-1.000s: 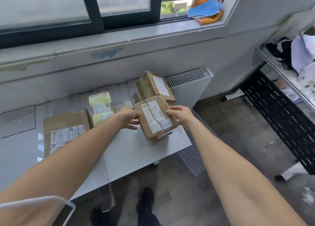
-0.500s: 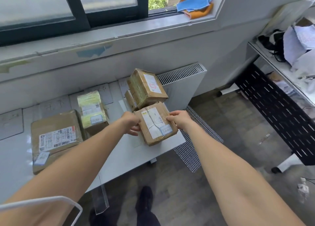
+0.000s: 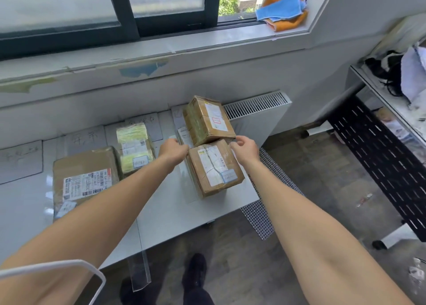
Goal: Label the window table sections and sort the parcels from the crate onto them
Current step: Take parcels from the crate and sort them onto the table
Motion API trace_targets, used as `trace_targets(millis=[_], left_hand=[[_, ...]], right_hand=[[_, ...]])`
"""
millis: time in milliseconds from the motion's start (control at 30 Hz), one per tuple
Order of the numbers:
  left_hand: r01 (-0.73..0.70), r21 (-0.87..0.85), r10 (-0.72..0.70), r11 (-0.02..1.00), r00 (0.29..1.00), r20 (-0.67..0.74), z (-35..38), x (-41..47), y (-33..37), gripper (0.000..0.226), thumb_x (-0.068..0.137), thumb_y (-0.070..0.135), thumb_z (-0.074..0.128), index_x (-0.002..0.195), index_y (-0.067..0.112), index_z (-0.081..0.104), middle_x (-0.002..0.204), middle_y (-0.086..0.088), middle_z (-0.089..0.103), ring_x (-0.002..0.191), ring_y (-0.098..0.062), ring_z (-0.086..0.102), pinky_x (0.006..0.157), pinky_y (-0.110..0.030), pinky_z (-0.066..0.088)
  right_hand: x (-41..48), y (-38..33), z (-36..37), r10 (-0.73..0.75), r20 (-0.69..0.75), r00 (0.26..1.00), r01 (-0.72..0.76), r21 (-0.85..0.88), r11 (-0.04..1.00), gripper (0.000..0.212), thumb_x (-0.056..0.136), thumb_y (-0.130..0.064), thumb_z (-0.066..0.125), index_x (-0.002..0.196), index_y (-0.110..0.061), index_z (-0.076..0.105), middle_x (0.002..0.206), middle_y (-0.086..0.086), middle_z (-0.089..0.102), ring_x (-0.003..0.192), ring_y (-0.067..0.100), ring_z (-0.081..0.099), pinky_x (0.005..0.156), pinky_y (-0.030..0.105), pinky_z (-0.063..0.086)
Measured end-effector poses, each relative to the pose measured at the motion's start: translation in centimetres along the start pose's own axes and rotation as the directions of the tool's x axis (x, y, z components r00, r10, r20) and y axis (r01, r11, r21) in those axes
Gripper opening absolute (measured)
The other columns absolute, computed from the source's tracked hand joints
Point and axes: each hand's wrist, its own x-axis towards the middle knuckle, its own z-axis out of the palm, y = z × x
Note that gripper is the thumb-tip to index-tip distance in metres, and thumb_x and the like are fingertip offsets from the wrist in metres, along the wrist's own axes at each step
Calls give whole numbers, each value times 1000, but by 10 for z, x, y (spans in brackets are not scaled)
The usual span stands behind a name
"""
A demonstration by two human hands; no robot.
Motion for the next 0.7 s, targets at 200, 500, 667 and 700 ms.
trace_targets(millis=[200, 500, 667, 700], left_hand=[[-230, 642, 427, 731, 889, -168, -69, 5, 1, 68, 95, 51, 44, 152, 18, 29, 153, -15, 32, 139, -33, 30, 112, -47, 29], [-62, 748, 420, 660, 857, -300, -235, 1, -65, 70, 95, 58, 40, 153, 19, 27, 152, -16, 32, 138, -34, 29, 114, -49, 23], [22, 709, 373, 705, 839, -397, -357, -18, -123, 70, 96, 57, 39, 153, 19, 26, 153, -16, 32, 138, -34, 29, 114, -50, 24], [40, 695, 361, 718, 832, -421, -383, -23, -136, 70, 96, 57, 39, 153, 19, 26, 153, -16, 32, 139, -34, 29, 115, -50, 24]], right_hand=[[-9, -90, 44, -440, 85, 894, 436, -388, 812, 54, 97, -37, 52, 146, -16, 47, 146, 7, 49, 135, 26, 43, 112, 42, 36], [-81, -215, 176, -643, 356, 678, 707, -552, 441, 61, 100, -43, 47, 153, -17, 33, 160, 12, 29, 150, 30, 18, 122, 45, 15], [-143, -293, 277, -687, 432, 584, 786, -512, 346, 61, 100, -42, 47, 154, -18, 32, 160, 12, 29, 150, 29, 19, 123, 44, 15], [-157, -308, 299, -695, 451, 560, 802, -503, 321, 62, 100, -43, 47, 154, -18, 32, 160, 12, 28, 150, 29, 19, 123, 44, 15]])
